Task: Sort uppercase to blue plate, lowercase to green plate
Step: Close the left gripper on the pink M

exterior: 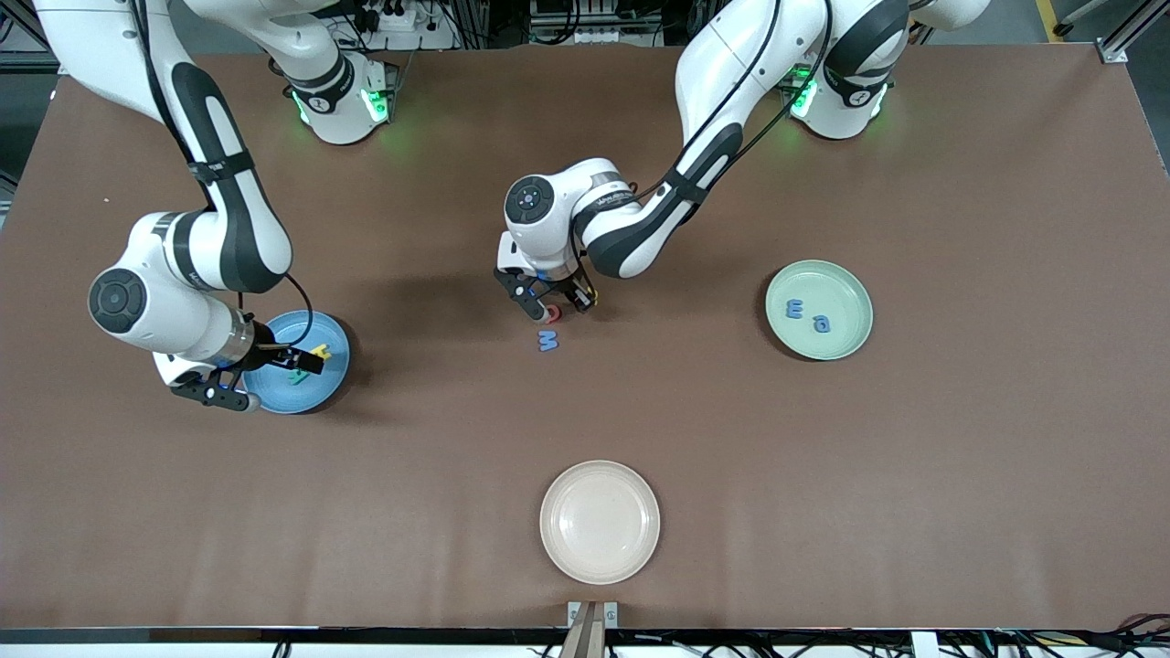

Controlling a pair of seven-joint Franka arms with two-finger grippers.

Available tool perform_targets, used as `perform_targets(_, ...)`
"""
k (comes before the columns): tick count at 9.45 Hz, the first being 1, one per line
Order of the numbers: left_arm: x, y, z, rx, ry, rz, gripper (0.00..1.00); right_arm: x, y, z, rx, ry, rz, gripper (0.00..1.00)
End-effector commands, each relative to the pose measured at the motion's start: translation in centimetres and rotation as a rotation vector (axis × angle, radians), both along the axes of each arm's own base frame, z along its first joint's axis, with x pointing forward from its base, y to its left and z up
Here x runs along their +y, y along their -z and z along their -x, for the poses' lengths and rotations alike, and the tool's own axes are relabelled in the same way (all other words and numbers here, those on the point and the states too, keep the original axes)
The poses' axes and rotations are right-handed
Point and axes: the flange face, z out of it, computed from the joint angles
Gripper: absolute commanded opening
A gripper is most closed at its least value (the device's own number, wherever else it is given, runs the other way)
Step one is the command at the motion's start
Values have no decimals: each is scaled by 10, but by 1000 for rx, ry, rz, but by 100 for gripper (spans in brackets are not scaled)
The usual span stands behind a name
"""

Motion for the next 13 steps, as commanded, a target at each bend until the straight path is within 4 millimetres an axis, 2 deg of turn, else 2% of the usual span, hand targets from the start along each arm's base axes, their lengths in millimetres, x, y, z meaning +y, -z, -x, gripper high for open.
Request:
perform_targets(1,-1,2,-1,-35,70,-20,53,0,-10,4,-15,-13,11,100)
perform_targets(6,-10,8,13,-39,110,14,53,3,-14,-2,-39,-18,11,100)
perform_targets(8,-7,12,18,-29,143,4,53,18,-12,-2,-40,-39,11,100)
perform_targets(9,-4,14,17,-23,162,1,54,28,-13,0,-38,-46,11,100)
perform_targets(13,4,8,4,-29,163,7,55,30,-13,-2,-48,-48,10,100)
